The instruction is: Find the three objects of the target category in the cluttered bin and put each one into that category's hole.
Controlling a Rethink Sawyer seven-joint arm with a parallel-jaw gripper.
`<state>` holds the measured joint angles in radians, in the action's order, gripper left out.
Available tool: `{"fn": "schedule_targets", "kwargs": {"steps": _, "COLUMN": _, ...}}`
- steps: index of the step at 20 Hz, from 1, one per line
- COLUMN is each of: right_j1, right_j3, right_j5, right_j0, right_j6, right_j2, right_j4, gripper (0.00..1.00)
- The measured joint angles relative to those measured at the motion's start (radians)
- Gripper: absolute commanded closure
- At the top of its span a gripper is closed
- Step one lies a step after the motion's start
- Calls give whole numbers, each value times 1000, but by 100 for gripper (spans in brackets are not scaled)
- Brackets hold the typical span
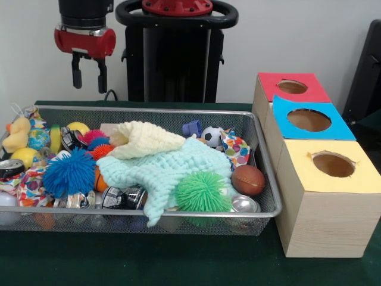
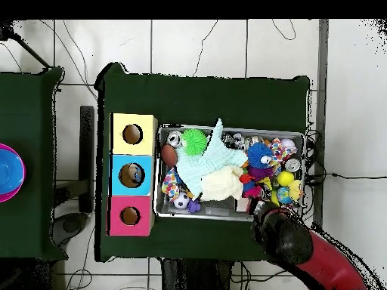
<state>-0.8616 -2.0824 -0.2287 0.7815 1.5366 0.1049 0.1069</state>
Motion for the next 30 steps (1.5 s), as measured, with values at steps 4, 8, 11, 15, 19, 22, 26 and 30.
{"fn": "schedule_targets", "kwargs": {"steps": 4, "right_j1": 17, "right_j3": 0, "right_j5": 0, "right_j0": 12, "right_j6": 0, "right_j2": 0, "right_j4": 6, "gripper": 0}}
{"fn": "schedule_targets", "kwargs": {"steps": 8, "right_j1": 33, "right_j3": 1, "right_j5": 0, "right_j0": 9, "right_j6": 0, "right_j2": 0, "right_j4": 23, "gripper": 0}}
{"fn": "schedule_targets", "kwargs": {"steps": 11, "right_j1": 50, "right_j3": 9, "right_j5": 0, "right_j0": 9, "right_j6": 0, "right_j2": 0, "right_j4": 47, "gripper": 0}}
{"fn": "schedule_targets", "kwargs": {"steps": 15, "right_j1": 82, "right_j3": 32, "right_j5": 0, "right_j0": 16, "right_j6": 0, "right_j2": 0, "right_j4": 89, "gripper": 0}}
{"fn": "schedule_targets", "kwargs": {"steps": 19, "right_j1": 114, "right_j3": 65, "right_j5": 0, "right_j0": 38, "right_j6": 0, "right_j2": 3, "right_j4": 120, "gripper": 0}}
{"fn": "schedule_targets", "kwargs": {"steps": 22, "right_j1": 135, "right_j3": 97, "right_j5": 0, "right_j0": 64, "right_j6": 0, "right_j2": 10, "right_j4": 140, "gripper": 0}}
{"fn": "schedule_targets", "kwargs": {"steps": 26, "right_j1": 144, "right_j3": 123, "right_j5": -9, "right_j0": 90, "right_j6": 0, "right_j2": 25, "right_j4": 149, "gripper": 0}}
{"fn": "schedule_targets", "kwargs": {"steps": 30, "right_j1": 143, "right_j3": 151, "right_j5": -36, "right_j0": 116, "right_j6": 0, "right_j2": 42, "right_j4": 157, "gripper": 0}}
